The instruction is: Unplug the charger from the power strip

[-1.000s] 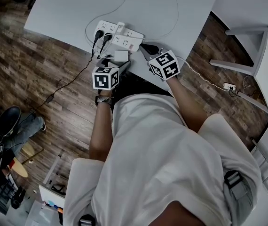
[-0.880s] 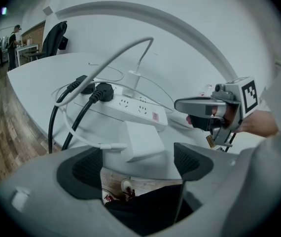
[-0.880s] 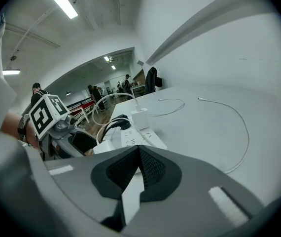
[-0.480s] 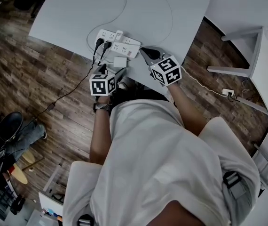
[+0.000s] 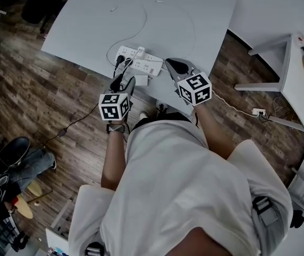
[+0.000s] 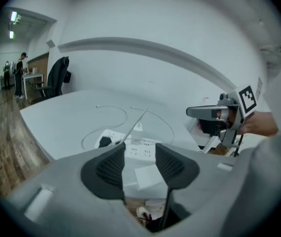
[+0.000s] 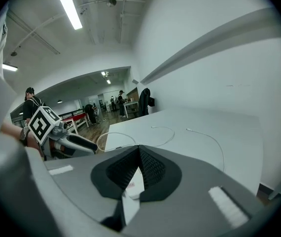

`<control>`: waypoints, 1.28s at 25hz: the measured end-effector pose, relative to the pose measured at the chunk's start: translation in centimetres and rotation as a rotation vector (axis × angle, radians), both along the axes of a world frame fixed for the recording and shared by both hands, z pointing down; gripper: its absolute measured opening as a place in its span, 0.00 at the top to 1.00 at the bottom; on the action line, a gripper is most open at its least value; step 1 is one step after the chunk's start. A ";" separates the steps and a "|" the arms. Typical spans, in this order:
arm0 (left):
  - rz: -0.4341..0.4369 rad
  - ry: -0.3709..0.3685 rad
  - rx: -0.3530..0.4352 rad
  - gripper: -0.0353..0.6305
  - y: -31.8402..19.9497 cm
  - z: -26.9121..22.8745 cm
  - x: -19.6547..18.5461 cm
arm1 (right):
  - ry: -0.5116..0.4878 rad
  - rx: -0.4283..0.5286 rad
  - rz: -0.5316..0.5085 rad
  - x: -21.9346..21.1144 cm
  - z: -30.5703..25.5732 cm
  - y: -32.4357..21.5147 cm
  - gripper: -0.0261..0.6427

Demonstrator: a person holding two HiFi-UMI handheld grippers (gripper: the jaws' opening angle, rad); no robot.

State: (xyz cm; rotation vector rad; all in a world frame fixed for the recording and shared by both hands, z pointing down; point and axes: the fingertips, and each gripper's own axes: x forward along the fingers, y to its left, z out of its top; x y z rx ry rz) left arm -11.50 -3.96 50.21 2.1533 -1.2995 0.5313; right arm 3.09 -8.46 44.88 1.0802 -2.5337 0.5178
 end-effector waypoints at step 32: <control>0.126 -0.085 0.703 0.94 -12.6 -31.2 -2.3 | -0.005 0.502 0.098 -3.7 -27.8 -8.3 0.96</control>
